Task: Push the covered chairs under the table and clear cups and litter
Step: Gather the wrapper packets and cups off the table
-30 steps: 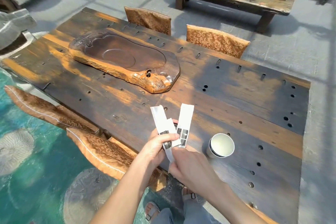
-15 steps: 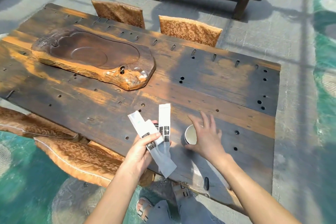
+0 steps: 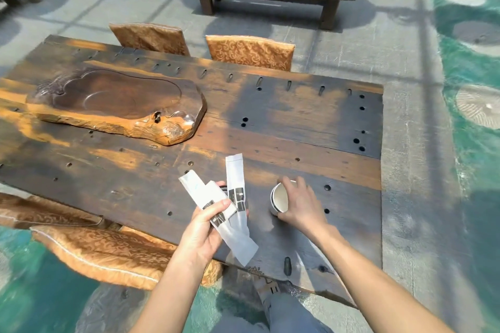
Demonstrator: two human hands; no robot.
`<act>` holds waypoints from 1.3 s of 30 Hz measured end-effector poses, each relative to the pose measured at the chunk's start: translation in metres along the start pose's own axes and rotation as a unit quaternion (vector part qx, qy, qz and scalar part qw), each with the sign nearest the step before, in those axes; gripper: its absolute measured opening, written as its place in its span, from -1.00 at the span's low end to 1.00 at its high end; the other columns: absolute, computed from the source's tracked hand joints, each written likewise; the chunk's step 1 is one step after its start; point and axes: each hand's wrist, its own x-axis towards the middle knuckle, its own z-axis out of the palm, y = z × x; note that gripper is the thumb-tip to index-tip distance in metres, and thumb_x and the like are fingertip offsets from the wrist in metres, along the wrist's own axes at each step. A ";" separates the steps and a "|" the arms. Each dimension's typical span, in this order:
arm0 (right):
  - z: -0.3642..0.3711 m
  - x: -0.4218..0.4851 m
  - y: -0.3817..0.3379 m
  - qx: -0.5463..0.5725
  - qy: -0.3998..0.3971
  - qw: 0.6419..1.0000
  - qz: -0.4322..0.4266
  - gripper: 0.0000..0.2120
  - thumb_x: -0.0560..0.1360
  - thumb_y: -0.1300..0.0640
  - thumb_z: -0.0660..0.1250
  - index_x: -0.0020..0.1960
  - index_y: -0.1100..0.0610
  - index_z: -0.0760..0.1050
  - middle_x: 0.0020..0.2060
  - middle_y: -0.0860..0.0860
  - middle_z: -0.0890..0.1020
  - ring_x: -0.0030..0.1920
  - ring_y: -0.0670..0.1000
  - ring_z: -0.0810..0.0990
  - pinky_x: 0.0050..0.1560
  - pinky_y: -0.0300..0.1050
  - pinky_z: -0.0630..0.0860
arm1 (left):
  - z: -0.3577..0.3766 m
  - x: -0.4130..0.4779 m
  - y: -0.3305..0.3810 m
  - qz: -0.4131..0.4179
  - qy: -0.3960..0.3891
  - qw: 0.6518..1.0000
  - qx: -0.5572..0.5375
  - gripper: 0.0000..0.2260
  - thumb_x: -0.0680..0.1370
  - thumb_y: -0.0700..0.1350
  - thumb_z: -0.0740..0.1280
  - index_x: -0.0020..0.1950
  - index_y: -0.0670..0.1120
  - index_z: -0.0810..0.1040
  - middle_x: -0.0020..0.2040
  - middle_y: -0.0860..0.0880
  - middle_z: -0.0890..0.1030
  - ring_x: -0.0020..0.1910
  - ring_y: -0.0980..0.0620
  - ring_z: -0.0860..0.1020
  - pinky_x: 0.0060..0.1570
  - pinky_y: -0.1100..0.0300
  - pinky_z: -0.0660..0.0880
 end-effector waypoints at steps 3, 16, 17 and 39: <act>-0.018 -0.025 0.012 0.010 0.031 0.999 0.014 -0.25 0.30 0.00 0.58 0.35 -0.18 0.25 0.17 0.03 0.37 0.15 0.20 0.47 -0.14 0.03 0.48 | 0.006 -0.006 -0.016 -0.007 -0.006 1.000 0.017 -0.65 0.41 -0.33 0.47 0.17 -0.08 0.67 0.12 -0.33 0.65 -0.04 -0.23 0.68 0.10 -0.25 0.62; -0.062 -0.160 0.058 -0.020 0.104 0.992 0.072 -0.20 0.29 -0.06 0.55 0.43 -0.14 0.24 0.24 0.07 0.41 0.18 0.23 0.52 0.04 0.12 0.57 | 0.038 -0.068 -0.104 -0.088 -0.033 0.996 0.006 -0.50 0.46 -0.34 0.35 0.42 -0.19 0.48 0.30 -0.38 0.56 0.22 -0.35 0.53 0.17 -0.27 0.57; -0.066 -0.170 0.061 -0.018 0.112 0.991 0.073 -0.20 0.30 -0.07 0.55 0.43 -0.14 0.24 0.24 0.07 0.41 0.19 0.23 0.52 0.03 0.10 0.55 | 0.046 -0.072 -0.109 -0.086 -0.041 0.995 -0.001 -0.52 0.46 -0.35 0.35 0.38 -0.15 0.49 0.26 -0.38 0.58 0.20 -0.33 0.55 0.18 -0.29 0.56; -0.199 -0.267 0.218 0.058 0.249 0.961 0.102 -0.24 0.31 -0.11 0.53 0.42 -0.20 0.26 0.26 -0.01 0.40 0.23 0.15 0.51 0.13 0.12 0.53 | 0.285 -0.081 -0.216 -0.094 -0.154 0.983 0.047 -0.43 0.33 -0.40 0.48 0.34 -0.22 0.50 0.05 -0.34 0.64 -0.11 -0.25 0.69 -0.12 -0.24 0.65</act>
